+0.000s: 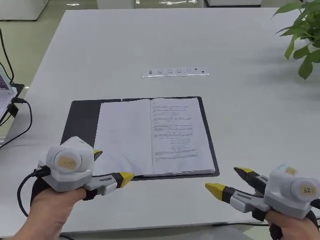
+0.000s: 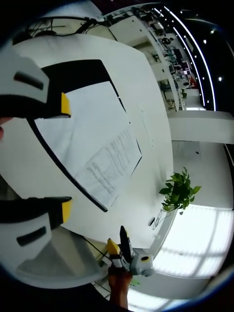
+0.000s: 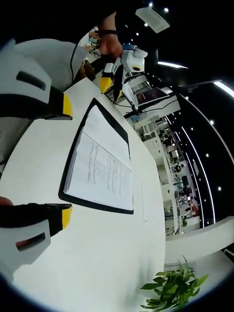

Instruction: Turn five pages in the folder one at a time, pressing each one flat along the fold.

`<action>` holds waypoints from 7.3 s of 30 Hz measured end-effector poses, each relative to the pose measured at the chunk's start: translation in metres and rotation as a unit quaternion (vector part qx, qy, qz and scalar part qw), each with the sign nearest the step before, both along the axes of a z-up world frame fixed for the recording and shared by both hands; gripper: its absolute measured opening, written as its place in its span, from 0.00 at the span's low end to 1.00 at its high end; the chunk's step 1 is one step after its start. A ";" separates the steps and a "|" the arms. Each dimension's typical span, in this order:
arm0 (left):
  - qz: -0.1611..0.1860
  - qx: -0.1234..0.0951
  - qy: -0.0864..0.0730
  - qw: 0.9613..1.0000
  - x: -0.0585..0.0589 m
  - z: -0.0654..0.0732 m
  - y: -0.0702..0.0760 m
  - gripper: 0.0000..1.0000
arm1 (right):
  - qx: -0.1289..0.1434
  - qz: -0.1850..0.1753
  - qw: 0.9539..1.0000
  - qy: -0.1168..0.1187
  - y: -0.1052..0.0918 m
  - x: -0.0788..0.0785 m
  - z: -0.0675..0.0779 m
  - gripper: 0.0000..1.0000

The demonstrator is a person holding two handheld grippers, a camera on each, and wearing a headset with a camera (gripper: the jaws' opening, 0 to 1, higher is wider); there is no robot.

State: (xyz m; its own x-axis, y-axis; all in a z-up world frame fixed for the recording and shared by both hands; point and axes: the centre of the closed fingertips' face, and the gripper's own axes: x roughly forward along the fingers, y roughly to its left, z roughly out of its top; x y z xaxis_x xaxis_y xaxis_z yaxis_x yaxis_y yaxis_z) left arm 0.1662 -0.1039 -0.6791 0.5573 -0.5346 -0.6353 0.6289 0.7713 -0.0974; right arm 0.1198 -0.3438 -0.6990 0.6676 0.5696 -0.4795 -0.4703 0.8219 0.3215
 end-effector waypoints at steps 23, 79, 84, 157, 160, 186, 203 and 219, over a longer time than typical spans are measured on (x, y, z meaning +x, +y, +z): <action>-0.080 -0.014 0.009 0.997 0.022 -0.010 -0.086 0.60 | 0.009 -0.013 1.000 0.014 -0.012 0.003 -0.008 0.69; -0.137 0.058 0.009 0.989 0.058 -0.106 -0.204 0.60 | 0.018 -0.006 0.999 0.049 -0.024 0.012 -0.030 0.65; -0.135 0.055 0.008 0.989 0.061 -0.105 -0.201 0.54 | 0.032 -0.009 0.999 0.039 -0.017 0.027 -0.025 0.62; -0.084 0.027 0.003 0.996 0.019 -0.045 -0.112 0.67 | 0.186 -0.056 0.979 0.057 0.038 0.125 -0.021 0.00; -0.081 0.027 0.000 0.996 0.018 -0.044 -0.104 0.67 | 0.188 -0.056 0.979 0.053 0.043 0.126 -0.017 0.00; 0.014 0.026 -0.007 1.000 0.006 -0.033 -0.011 0.66 | 0.212 -0.024 0.976 0.051 0.117 0.136 -0.003 0.00; 0.058 0.020 -0.015 0.998 0.003 -0.024 0.028 0.67 | 0.225 0.003 0.973 0.057 0.171 0.139 0.003 0.00; 0.087 0.016 -0.016 0.996 0.001 -0.022 0.058 0.66 | 0.241 0.038 0.967 0.076 0.240 0.140 0.004 0.00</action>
